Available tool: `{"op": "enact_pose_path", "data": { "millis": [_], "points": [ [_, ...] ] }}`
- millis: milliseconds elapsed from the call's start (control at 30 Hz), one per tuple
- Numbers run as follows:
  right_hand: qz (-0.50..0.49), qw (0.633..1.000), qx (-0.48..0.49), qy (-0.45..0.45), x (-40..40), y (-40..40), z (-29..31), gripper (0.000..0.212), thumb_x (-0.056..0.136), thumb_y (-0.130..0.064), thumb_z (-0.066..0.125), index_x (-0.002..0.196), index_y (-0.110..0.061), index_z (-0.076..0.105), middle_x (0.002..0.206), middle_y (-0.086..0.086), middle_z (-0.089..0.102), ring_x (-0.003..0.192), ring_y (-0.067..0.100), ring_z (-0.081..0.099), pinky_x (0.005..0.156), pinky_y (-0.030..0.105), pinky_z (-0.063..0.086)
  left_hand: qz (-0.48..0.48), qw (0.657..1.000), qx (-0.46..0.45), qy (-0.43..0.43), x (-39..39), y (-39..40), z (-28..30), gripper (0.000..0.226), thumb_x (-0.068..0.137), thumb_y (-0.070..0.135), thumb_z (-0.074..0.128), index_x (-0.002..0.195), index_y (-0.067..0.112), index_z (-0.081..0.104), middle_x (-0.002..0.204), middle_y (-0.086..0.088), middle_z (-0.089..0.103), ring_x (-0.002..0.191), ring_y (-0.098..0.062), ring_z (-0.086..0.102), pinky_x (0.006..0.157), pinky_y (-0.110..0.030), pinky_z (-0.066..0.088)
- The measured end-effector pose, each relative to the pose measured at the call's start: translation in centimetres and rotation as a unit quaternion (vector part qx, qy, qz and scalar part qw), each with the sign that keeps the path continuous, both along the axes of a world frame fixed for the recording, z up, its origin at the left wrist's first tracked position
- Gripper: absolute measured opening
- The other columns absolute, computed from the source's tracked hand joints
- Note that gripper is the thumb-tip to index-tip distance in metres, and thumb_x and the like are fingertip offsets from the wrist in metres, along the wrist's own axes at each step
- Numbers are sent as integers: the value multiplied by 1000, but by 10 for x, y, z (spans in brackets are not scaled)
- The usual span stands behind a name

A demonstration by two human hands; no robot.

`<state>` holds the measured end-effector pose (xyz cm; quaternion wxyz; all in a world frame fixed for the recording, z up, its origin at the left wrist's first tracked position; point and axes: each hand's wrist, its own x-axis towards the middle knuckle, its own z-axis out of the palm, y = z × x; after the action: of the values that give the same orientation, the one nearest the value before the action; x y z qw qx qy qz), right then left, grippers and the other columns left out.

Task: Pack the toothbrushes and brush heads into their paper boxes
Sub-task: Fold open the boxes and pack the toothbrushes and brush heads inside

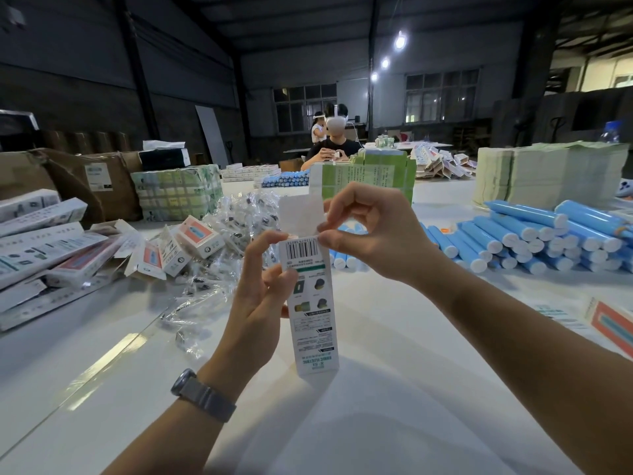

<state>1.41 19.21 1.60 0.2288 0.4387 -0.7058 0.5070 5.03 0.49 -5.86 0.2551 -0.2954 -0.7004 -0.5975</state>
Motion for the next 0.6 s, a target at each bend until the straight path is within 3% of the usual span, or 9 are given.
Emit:
{"op": "enact_pose_path", "data": {
  "millis": [200, 300, 433, 600],
  "points": [
    [-19, 998, -28, 57, 2, -9, -4, 46, 75, 4, 77, 95, -29, 51, 89, -6, 63, 82, 10, 65, 81, 24, 53, -11, 1000, 14, -22, -1, 2, 2, 36, 98, 25, 44, 114, 57, 45, 102, 6, 72, 86, -16, 71, 63, -32, 60],
    [-31, 997, -30, 61, 4, -11, -5, 53, 78, 1, 77, 106, -32, 49, 97, -7, 60, 84, 13, 67, 78, 26, 54, -9, 1000, 4, -19, 0, 2, 1, 33, 101, 28, 46, 119, 55, 40, 103, 5, 72, 88, -18, 71, 70, -41, 63],
    [-72, 995, 17, 61, 5, -10, -4, 40, 81, -1, 76, 103, -30, 57, 91, -7, 70, 88, 8, 68, 77, 33, 57, -3, 999, 22, -27, -3, 4, -2, 36, 99, 30, 45, 124, 50, 30, 101, 4, 73, 84, -16, 71, 67, -29, 59],
    [-65, 996, 35, 56, 8, -7, 2, 13, 85, -18, 74, 92, -23, 65, 86, -13, 70, 83, 0, 67, 76, 29, 56, -2, 1000, -9, -9, -4, 3, -2, 41, 99, 24, 43, 125, 55, 35, 101, 11, 73, 90, -13, 71, 70, -25, 58]
  ]
}}
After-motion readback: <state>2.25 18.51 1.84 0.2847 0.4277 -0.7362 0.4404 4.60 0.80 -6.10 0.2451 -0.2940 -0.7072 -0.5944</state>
